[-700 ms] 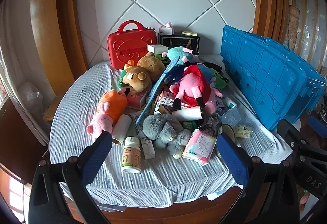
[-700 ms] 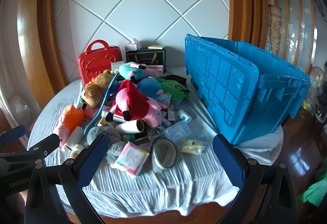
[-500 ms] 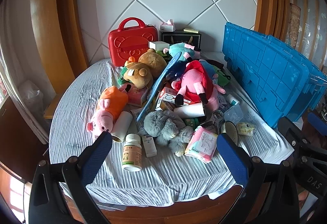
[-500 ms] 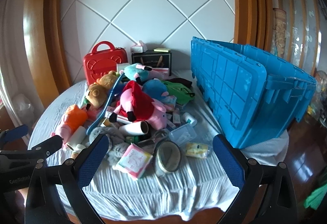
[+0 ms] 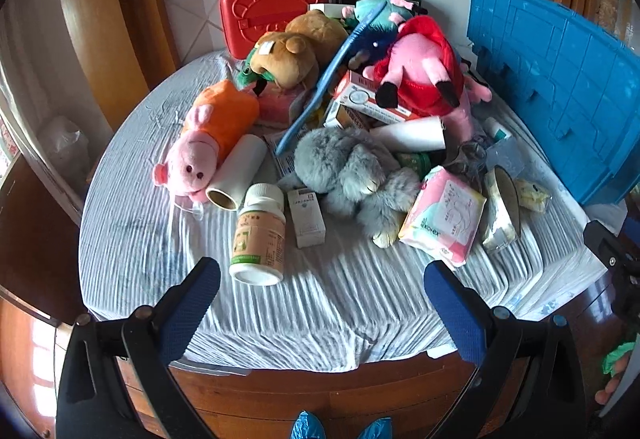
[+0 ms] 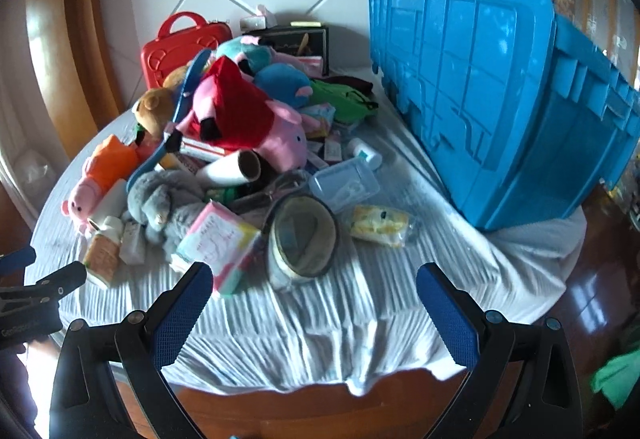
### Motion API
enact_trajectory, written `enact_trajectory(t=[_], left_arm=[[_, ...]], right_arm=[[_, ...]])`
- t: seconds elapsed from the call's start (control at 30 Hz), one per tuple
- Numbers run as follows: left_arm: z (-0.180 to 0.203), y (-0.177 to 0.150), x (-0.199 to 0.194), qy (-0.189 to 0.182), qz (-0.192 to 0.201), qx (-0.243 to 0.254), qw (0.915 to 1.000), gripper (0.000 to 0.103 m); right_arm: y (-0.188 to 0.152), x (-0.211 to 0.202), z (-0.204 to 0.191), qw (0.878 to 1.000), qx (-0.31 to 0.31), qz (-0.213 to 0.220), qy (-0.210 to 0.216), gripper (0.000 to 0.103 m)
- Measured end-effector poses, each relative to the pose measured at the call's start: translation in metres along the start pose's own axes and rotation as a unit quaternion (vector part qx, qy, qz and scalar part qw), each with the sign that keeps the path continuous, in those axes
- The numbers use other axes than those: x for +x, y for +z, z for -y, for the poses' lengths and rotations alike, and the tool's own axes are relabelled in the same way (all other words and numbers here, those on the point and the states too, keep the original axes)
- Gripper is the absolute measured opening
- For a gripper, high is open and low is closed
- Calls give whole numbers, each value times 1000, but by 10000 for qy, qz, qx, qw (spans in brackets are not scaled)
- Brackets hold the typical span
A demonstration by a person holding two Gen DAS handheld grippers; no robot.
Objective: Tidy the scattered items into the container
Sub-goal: 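Move both tools toward the pink Kotex pack and the tape roll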
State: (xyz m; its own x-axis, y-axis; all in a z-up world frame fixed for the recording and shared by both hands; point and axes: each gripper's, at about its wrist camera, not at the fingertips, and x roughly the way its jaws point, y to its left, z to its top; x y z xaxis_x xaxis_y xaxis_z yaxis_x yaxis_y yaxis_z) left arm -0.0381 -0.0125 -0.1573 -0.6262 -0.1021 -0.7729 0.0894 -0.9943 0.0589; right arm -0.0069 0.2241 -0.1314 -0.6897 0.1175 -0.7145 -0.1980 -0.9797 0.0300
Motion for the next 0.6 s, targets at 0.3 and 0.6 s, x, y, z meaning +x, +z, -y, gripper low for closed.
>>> enact_trajectory(t=[0.3,0.6], left_arm=[[74,-1,47,-152,-22,770,9969,103],[121,19,124,-297,-412,1071,9929,102]], right_arm=[[-7,44,33,9974,290,-634,-176,103],[2,70,55,9914,926,-922,2,102]])
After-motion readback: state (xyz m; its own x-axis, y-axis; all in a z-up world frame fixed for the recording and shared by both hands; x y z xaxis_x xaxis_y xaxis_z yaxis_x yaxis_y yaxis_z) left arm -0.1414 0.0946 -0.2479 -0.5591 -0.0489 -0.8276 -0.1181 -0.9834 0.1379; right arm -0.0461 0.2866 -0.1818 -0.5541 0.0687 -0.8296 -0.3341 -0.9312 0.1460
